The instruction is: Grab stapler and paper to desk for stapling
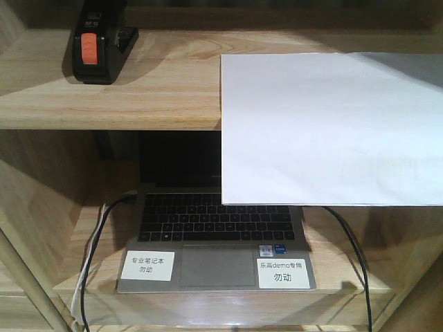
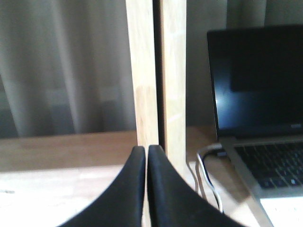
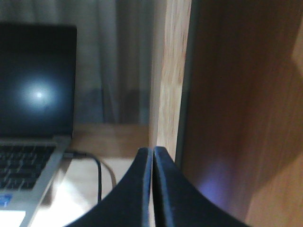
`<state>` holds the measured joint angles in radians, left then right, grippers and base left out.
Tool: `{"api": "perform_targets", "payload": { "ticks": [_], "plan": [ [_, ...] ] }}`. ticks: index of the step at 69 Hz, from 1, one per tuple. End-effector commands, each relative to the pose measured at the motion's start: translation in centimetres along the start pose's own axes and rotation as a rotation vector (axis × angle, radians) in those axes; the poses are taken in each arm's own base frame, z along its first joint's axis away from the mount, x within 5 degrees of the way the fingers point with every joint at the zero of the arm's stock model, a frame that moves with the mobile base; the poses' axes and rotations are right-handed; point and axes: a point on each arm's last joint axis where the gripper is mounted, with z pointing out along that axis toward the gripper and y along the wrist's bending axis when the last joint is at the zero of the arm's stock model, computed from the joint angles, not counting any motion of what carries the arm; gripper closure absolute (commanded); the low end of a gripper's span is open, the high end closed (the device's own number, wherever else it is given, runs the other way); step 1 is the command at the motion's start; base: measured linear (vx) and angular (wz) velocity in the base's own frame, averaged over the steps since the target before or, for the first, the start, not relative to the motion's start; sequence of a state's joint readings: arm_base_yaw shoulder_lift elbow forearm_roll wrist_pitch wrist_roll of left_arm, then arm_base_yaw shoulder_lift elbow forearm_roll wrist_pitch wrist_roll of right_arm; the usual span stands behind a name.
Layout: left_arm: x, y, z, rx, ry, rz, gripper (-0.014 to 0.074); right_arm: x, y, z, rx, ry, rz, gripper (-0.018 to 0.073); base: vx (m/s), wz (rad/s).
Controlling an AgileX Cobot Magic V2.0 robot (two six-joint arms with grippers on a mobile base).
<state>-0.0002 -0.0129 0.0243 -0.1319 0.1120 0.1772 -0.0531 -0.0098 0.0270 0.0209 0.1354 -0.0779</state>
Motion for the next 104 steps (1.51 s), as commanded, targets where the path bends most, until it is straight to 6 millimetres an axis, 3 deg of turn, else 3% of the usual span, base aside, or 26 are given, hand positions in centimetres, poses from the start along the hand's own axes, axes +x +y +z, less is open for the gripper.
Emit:
{"api": "perform_targets", "payload": {
  "ticks": [1, 11, 18, 35, 51, 63, 74, 85, 92, 104],
  "plan": [
    [-0.6, 0.1, -0.1, -0.008, -0.097, -0.011, 0.0603, -0.7, -0.1, -0.1, 0.014, -0.094, -0.009, 0.0568, 0.0, 0.0],
    [-0.9, 0.2, -0.1, -0.015, -0.134, -0.024, 0.0603, -1.2, -0.1, -0.1, 0.018, -0.145, -0.003, 0.0568, 0.0, 0.0],
    [-1.7, 0.4, -0.3, -0.026, -0.228, -0.136, 0.0603, -2.2, -0.2, -0.3, 0.026, -0.253, -0.007, 0.0568, 0.0, 0.0],
    [-5.7, 1.1, -1.7, -0.053, -0.537, -0.23, 0.0603, -5.9, -0.4, -1.7, 0.048, -0.532, -0.01, 0.0568, 0.0, 0.0],
    [-12.4, 1.2, -4.7, -0.025, -0.699, -0.232, 0.0603, -12.0, -0.8, -4.6, 0.058, -0.705, -0.008, 0.0566, 0.0, 0.0],
    [-18.7, 1.2, -8.6, 0.013, -0.801, -0.229, 0.0603, -18.1, -1.1, -7.9, 0.061, -0.819, -0.003, 0.0565, 0.0, 0.0],
    [-24.5, 1.2, -10.3, 0.041, -0.782, -0.206, 0.0603, -23.9, -1.4, -9.9, 0.053, -0.903, 0.036, 0.0565, 0.0, 0.0],
    [-29.4, 1.1, -9.7, 0.066, -0.702, -0.195, 0.0603, -28.1, -1.7, -9.8, 0.01, -0.84, 0.121, 0.0565, 0.0, 0.0],
    [-31.0, 1.0, -8.3, 0.081, -0.606, -0.187, 0.0602, -29.9, -1.5, -8.4, -0.021, -0.704, 0.137, 0.0565, 0.0, 0.0],
    [-31.1, 0.7, -4.4, 0.096, -0.409, -0.184, 0.058, -30.1, -1.2, -4.7, -0.054, -0.42, 0.124, 0.0561, 0.0, 0.0]
  ]
}}
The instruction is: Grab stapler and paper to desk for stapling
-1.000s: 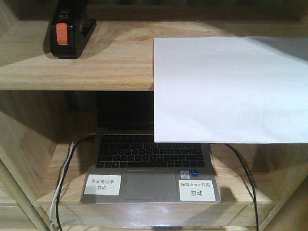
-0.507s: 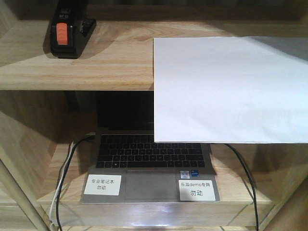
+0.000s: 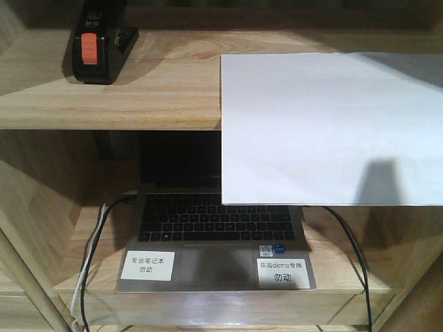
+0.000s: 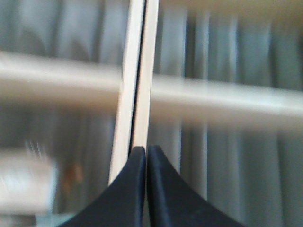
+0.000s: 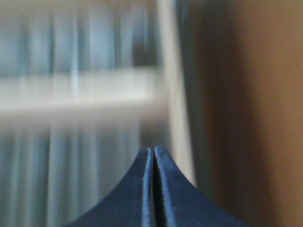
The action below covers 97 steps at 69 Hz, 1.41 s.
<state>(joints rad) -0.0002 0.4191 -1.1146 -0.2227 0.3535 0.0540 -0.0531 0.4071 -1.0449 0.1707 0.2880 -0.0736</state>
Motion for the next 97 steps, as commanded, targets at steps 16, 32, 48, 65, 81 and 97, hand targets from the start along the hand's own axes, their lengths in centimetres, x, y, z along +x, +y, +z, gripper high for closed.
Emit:
{"api": "perform_targets", "payload": {
  "ticks": [16, 32, 48, 65, 81, 97],
  "plan": [
    [3.9, 0.5, 4.7, -0.001, 0.338, -0.02, 0.0412, 3.6, -0.2, 3.9, -0.005, 0.351, 0.0, 0.0519, 0.0, 0.0],
    [4.3, 0.5, 4.5, -0.001, 0.384, -0.014, 0.0045, 4.2, -0.2, 4.2, -0.006, 0.402, 0.001, 0.0256, 0.0, 0.0],
    [4.4, 0.5, 4.5, 0.001, 0.398, -0.015, -0.013, 4.2, -0.2, 4.2, -0.006, 0.402, 0.001, -0.017, 0.0, 0.0],
    [4.4, 0.2, 4.5, 0.049, 0.391, -0.026, -0.0115, 4.2, -0.2, 4.2, -0.006, 0.402, 0.001, -0.0142, 0.0, 0.0],
    [4.7, -0.9, 5.1, 0.233, 0.398, -0.002, -0.0083, 4.2, -0.2, 4.2, -0.007, 0.403, 0.002, -0.0057, 0.0, 0.0],
    [5.9, -3.3, 6.0, 0.483, 0.467, -0.05, -0.006, 4.2, -0.2, 4.2, -0.007, 0.403, 0.002, 0.0046, 0.0, 0.0]
  ]
}}
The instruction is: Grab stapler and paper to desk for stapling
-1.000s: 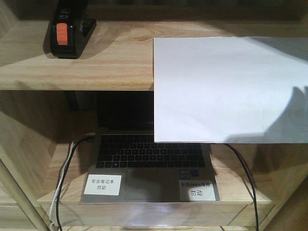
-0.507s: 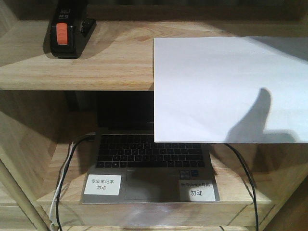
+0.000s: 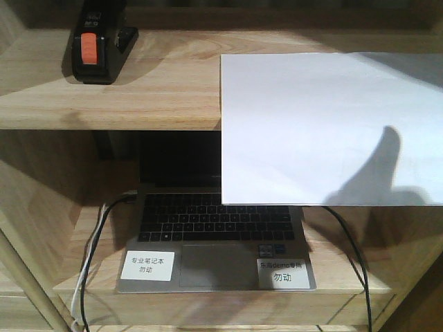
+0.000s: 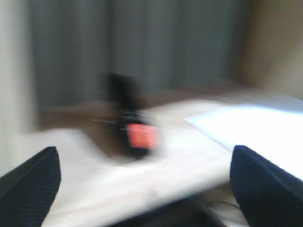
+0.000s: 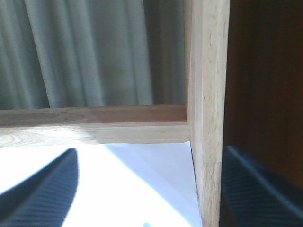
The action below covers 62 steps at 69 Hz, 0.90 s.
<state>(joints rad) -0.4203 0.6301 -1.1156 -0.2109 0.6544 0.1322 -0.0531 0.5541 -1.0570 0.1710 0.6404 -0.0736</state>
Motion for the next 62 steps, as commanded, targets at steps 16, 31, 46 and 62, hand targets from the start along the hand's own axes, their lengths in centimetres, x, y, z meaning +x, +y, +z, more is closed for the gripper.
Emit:
{"api": "perform_targets", "payload": {
  "ticks": [16, 31, 46, 62],
  "plan": [
    [-0.7, -1.9, 4.0, 0.19, -0.019, 0.03, -0.0049, -1.3, 0.0, 0.0, 0.01, -0.083, -0.007, 0.0114, 0.0, 0.0],
    [-0.4, -2.0, 5.5, 0.189, 0.009, 0.028, -0.0046, -1.3, 0.0, 0.0, 0.01, -0.083, -0.007, 0.0145, 0.0, 0.0],
    [-0.9, -2.0, 5.5, 0.18, -0.038, 0.004, -0.0039, -1.3, 0.0, 0.0, 0.01, -0.083, -0.007, 0.0147, 0.0, 0.0],
    [-2.4, -1.2, 7.6, 0.064, -0.005, -0.042, -0.0031, -1.3, 0.0, 0.0, 0.011, -0.083, -0.008, 0.0147, 0.0, 0.0]
  ]
}}
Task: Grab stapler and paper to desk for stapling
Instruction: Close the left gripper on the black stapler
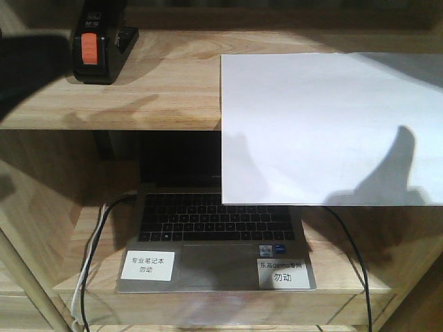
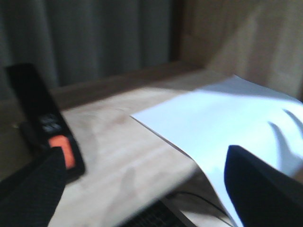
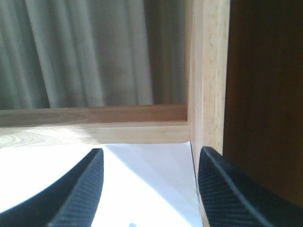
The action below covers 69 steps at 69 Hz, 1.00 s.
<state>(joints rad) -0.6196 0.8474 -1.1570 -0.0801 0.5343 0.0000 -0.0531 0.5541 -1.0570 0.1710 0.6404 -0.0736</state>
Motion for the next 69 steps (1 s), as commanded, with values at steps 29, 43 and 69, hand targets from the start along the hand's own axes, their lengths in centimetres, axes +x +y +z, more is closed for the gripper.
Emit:
{"api": "perform_targets", "payload": {
  "ticks": [29, 43, 69],
  "plan": [
    [-6.7, 1.8, 7.6, -0.233, 0.08, -0.079, -0.001, -1.3, 0.0, 0.0, 0.011, -0.082, -0.008, 0.0147, 0.0, 0.0],
    [-7.9, 2.6, 11.1, -0.334, 0.163, -0.111, -0.001, -1.3, 0.0, 0.0, 0.011, -0.082, -0.008, 0.0147, 0.0, 0.0],
    [-6.7, 3.3, 16.0, -0.404, 0.292, -0.1, 0.001, -1.3, 0.0, 0.0, 0.011, -0.082, -0.008, 0.0147, 0.0, 0.0]
  ]
}}
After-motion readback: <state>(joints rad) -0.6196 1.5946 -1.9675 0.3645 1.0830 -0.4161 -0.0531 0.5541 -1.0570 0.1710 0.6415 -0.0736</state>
